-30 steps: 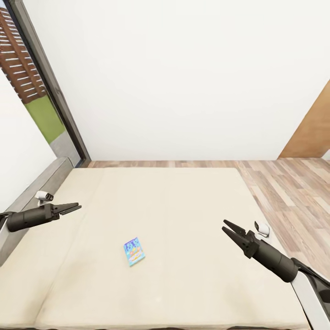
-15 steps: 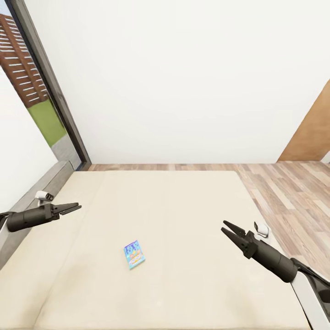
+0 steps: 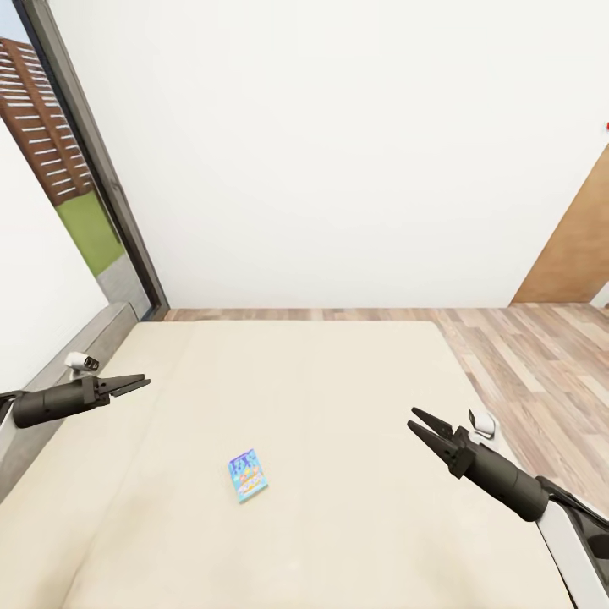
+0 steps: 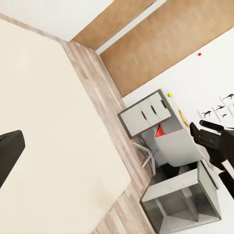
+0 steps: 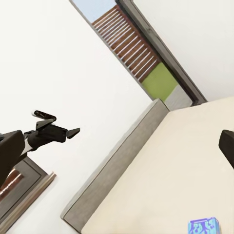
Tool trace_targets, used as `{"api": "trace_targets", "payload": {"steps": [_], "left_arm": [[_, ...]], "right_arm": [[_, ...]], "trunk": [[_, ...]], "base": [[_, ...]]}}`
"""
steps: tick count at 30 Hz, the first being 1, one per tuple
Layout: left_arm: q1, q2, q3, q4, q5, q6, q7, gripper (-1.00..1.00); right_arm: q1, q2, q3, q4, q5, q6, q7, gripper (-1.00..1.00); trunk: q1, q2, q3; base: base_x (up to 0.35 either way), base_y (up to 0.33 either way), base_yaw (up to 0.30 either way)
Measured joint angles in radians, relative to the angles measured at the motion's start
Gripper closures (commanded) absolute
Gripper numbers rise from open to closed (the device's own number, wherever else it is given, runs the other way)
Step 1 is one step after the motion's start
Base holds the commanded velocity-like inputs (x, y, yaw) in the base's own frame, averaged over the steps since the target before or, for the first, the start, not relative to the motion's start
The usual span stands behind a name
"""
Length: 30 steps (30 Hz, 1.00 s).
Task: Put all the toys in the child's room - the three board games (two on the bed and one on the table), the two jigsaw puzzles on the table, and the tennis ball on the table - inside the toy box on the table in the child's room.
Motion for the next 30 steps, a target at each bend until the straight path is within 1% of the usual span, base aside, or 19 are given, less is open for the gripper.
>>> {"api": "trace_targets", "payload": {"steps": [30], "left_arm": [[0.0,0.0,0.001,0.0,-0.001,0.0,0.0,-1.0]], "right_arm": [[0.0,0.0,0.0,0.0,0.0,0.0,0.0,-1.0]], "trunk": [[0.0,0.0,0.049]], "base": [[0.0,0.0,0.0]]}}
